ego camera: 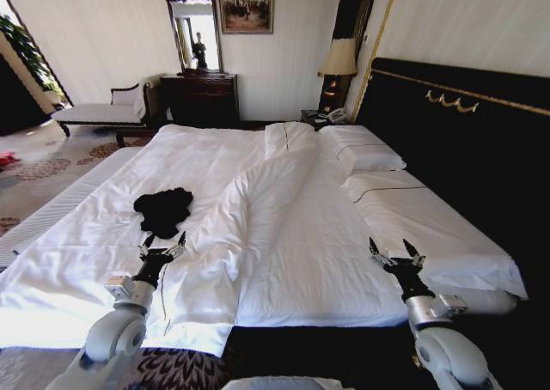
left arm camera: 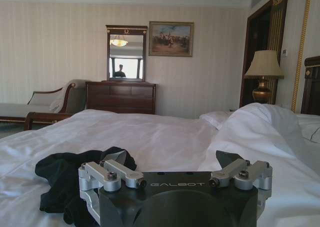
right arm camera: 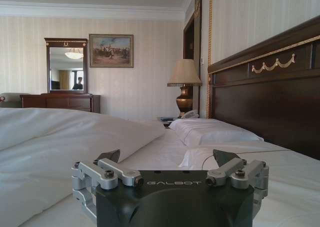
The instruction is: Fold the clothes on the bed.
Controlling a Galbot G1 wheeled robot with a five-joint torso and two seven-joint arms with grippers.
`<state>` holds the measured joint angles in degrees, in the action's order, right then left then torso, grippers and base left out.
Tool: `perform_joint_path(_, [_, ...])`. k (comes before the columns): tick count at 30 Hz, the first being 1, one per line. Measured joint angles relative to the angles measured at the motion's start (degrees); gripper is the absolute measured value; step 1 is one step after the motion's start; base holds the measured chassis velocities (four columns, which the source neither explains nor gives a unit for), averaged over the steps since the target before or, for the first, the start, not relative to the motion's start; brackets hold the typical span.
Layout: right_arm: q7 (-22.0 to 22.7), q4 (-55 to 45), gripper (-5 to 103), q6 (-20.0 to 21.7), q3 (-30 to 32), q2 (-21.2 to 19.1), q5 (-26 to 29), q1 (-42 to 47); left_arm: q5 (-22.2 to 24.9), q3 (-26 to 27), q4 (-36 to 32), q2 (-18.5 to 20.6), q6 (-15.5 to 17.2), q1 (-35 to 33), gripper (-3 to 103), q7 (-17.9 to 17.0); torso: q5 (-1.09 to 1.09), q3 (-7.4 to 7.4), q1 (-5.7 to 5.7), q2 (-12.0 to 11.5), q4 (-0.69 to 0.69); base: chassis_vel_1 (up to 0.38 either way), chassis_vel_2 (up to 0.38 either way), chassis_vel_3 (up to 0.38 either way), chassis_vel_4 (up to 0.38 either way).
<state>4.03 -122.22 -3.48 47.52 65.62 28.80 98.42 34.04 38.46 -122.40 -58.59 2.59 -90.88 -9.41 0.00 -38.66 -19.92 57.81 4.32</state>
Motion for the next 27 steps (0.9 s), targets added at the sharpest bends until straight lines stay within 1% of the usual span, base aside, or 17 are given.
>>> perform_joint_path(6, [0.0, 0.1, 100, -0.2, 0.0, 0.1, -0.2, 0.0, 0.0, 0.0, 0.0, 0.0, 0.0, 0.0, 100, 0.0, 0.00, -0.02, -0.03, 0.0, 0.00, 0.051, 0.035, -0.039, -0.045])
perform_joint_path(11, [-0.2, 0.3, 100, -0.5, 0.0, 0.4, -0.5, 0.0, 0.0, -0.1, 0.0, 0.0, -0.1, -0.1, 100, 0.0, 0.01, -0.02, -0.04, 0.0, 0.00, 0.100, 0.133, -0.109, -0.132])
perform_joint_path(17, [-0.2, 0.5, 100, -0.6, -0.1, 0.4, -0.5, 0.0, -0.1, -0.1, 0.0, -0.2, -0.1, 0.0, 100, 0.0, -0.02, -0.02, -0.04, 0.0, -0.01, 0.196, 0.193, -0.192, -0.202])
perform_joint_path(27, [-0.3, 0.6, 100, -0.6, -0.1, 0.2, -0.4, -0.2, -0.1, -0.1, -0.1, -0.2, -0.2, -0.3, 100, 0.0, -0.01, -0.02, -0.04, 0.0, -0.01, 0.201, 0.177, -0.191, -0.174])
